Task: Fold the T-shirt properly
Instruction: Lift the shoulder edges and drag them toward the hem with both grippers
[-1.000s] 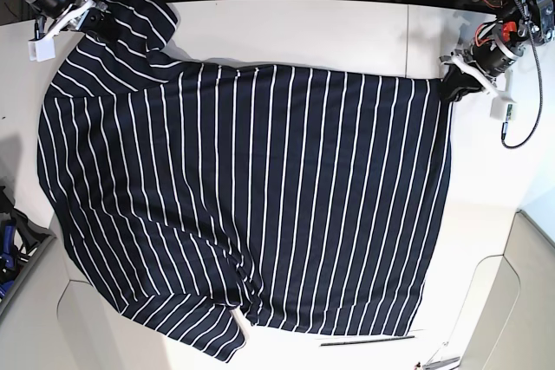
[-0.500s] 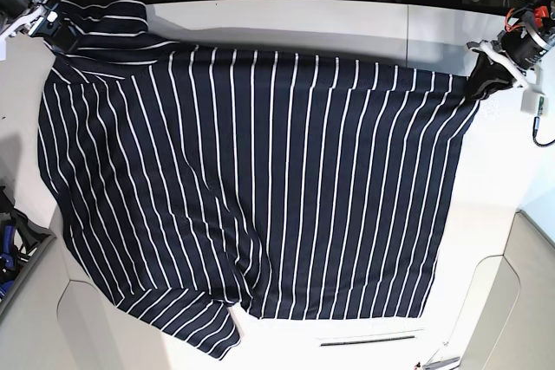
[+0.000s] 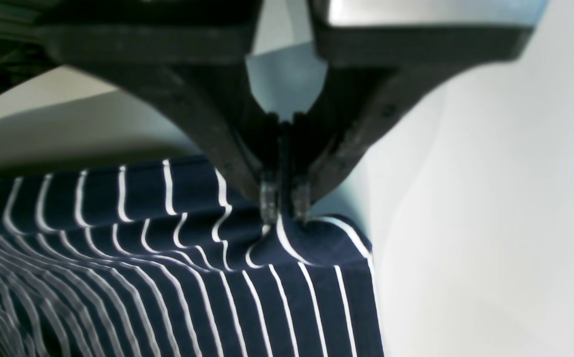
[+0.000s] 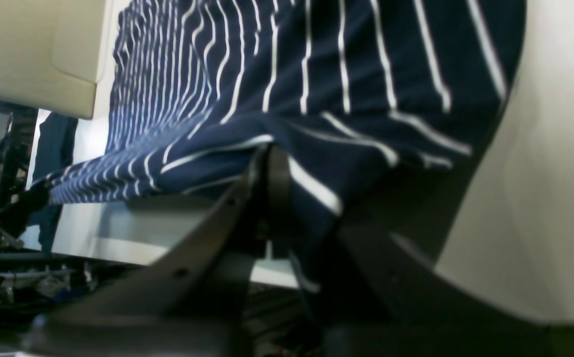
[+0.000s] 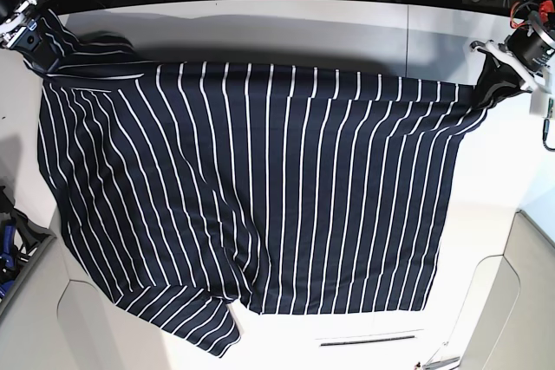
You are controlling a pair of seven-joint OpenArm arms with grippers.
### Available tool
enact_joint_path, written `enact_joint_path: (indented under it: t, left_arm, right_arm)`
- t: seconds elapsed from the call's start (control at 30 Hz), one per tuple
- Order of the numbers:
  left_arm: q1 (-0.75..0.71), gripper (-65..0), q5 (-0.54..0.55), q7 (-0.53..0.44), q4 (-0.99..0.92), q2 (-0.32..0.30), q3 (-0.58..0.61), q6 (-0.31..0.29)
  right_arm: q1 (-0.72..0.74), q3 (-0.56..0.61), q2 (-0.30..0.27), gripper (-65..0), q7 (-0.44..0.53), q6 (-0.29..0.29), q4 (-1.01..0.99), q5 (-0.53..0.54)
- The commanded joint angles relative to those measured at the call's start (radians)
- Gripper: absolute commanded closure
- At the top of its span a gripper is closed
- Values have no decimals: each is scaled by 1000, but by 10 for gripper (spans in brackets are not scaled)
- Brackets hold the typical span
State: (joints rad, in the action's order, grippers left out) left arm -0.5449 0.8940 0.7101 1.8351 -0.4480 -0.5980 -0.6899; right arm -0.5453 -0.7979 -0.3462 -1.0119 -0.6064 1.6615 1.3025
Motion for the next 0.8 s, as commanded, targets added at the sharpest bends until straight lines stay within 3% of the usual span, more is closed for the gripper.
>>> enact_joint_path:
  t: [0.0,0.2,0.5,0.67,0.77]
  left_arm:
    - [18,0,-2,-26,15,-18,-11,-8]
    - [70,0,-69,-66,11,-18,-10,-8]
    - [189,0,-77,-86,-95,-18,-3,-8]
    - [265,0,-81,-86,-171,-18,19,-8]
    - [306,0,-142,-127,-212,-18,58,-8]
  right_arm:
    - [15,-14,-17,0,26,-3,16,0]
    - [123,-13,-17,0,35,-3,16,-68]
    - [265,5,-26,0,57,0,16,-177]
    - [347,80,-25,0,76,1,16,-271]
    - [405,150,-25,0,76,8,15,-335]
